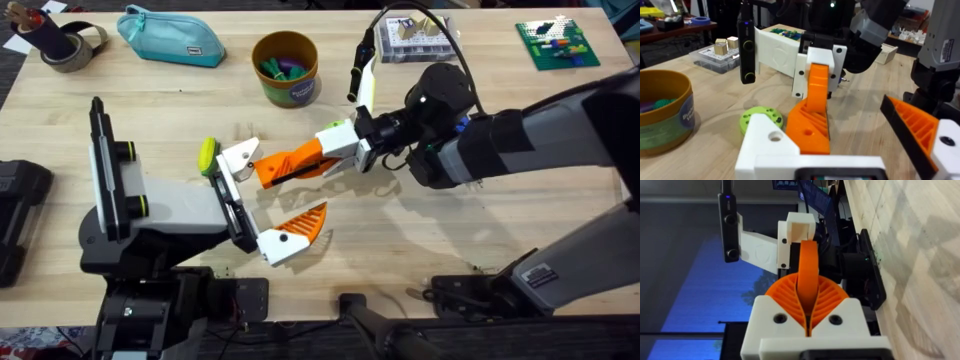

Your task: Pick up the gripper from the table and insert it into the empty holder that is missing its gripper. Then pick up a screw, insert it into the mounting hole, and use the screwdriver to tighten it. Finally, clean up the table by picking up the vegetable and placing it into the bucket.

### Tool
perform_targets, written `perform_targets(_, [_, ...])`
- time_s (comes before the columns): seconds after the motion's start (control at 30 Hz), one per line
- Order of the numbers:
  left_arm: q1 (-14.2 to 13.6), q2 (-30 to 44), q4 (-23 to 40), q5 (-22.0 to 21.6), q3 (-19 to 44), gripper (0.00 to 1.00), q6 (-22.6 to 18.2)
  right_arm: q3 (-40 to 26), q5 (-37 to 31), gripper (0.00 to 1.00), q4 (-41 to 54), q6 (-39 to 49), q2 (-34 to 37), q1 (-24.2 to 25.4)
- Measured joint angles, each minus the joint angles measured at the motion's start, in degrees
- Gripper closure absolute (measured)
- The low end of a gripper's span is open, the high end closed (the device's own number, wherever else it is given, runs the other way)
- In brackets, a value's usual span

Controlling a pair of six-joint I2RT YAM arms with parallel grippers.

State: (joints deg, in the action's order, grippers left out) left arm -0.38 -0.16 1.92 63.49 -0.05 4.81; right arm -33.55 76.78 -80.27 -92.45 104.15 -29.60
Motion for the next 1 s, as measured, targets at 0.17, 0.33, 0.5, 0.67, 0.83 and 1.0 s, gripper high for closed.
perform_targets(0.17, [0.04,0.15,0.46,-0.41,0.28,0.016,0.1,0.03,0.19,0.984,0.7,-0.32,0.01,0.09])
perform_targets(0.33, [0.04,0.15,0.46,-0.3,0.28,0.016,0.1,0.05,0.2,0.983,-3.88,-1.72,0.01,0.45])
perform_targets(0.5, [0.04,0.15,0.47,-0.27,0.28,0.016,0.1,0.05,0.52,0.984,-5.49,-2.92,0.01,0.62])
perform_targets(0.67, [0.04,0.15,0.47,-0.04,0.29,0.016,0.1,0.05,1.68,0.984,-5.52,-3.41,0.01,0.62])
perform_targets(0.83, [0.04,0.15,0.47,-0.01,0.3,0.016,0.1,0.05,2.19,0.984,-5.53,-3.38,0.01,0.62])
perform_targets(1.0, [0.04,0.15,0.47,0.1,0.3,0.016,0.1,0.05,2.38,0.985,-5.53,-3.36,0.01,0.62])
